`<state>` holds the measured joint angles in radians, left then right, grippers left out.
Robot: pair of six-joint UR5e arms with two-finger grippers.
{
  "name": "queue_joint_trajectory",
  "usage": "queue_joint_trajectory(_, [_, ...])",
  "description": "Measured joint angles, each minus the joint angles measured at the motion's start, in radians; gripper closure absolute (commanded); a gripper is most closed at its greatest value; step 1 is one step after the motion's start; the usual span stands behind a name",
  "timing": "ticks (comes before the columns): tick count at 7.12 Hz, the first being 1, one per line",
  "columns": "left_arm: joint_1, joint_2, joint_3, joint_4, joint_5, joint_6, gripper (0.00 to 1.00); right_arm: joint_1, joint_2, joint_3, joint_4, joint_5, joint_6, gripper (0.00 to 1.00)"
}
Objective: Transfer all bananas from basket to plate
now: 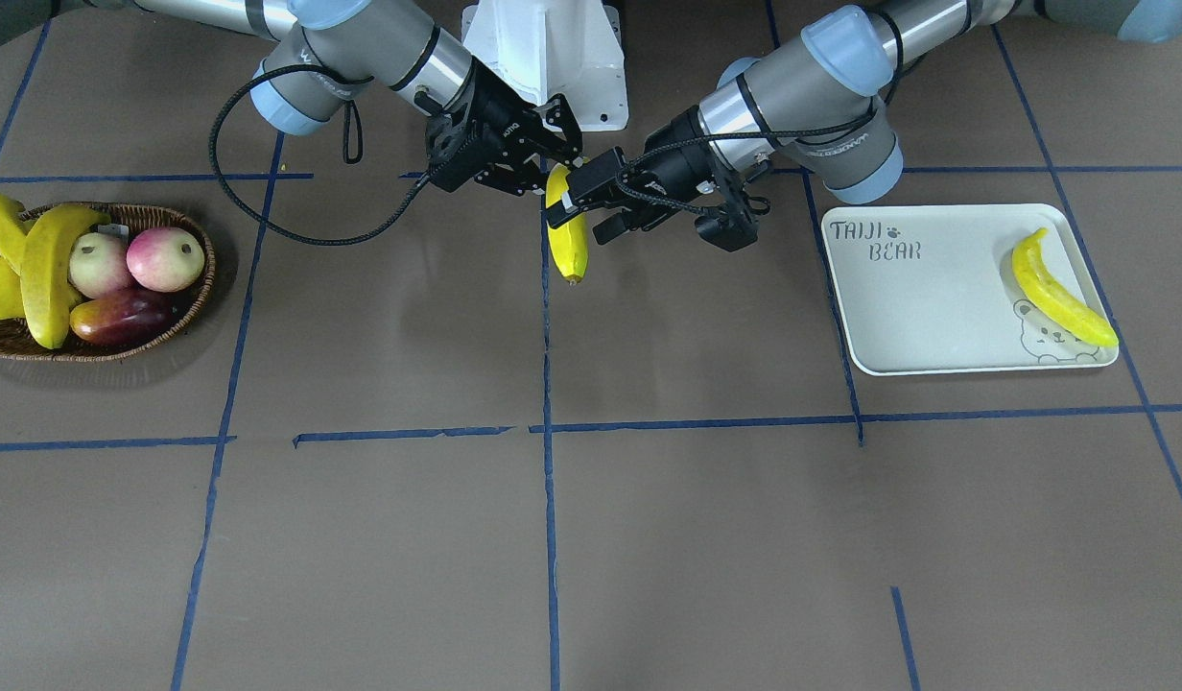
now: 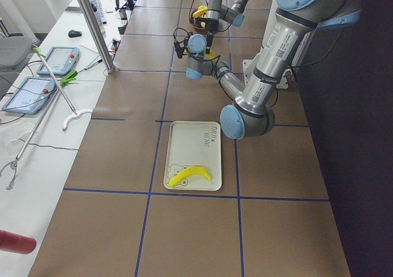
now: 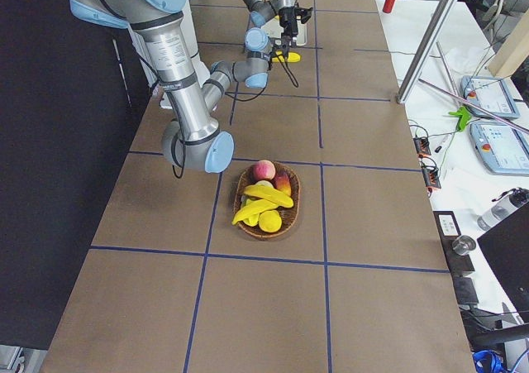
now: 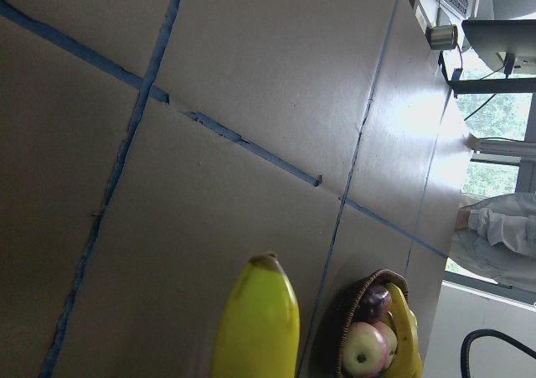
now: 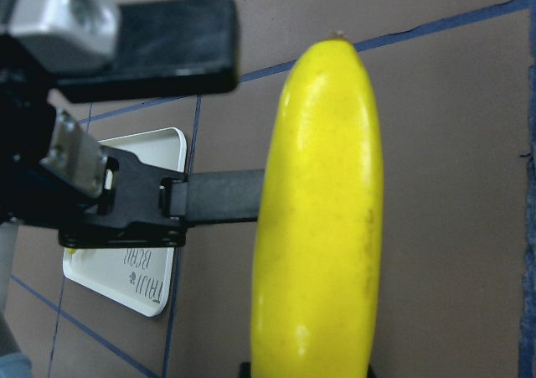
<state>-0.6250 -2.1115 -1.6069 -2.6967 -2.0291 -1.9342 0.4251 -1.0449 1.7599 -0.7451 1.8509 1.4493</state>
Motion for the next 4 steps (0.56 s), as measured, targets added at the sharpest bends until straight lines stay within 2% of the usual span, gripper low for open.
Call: queue_joint_trajectory(4, [0.043, 0.004, 0.010, 0.004, 0.004, 0.001, 0.00, -0.010, 0.000, 0.003, 0.003, -0.001, 0.000, 0.73])
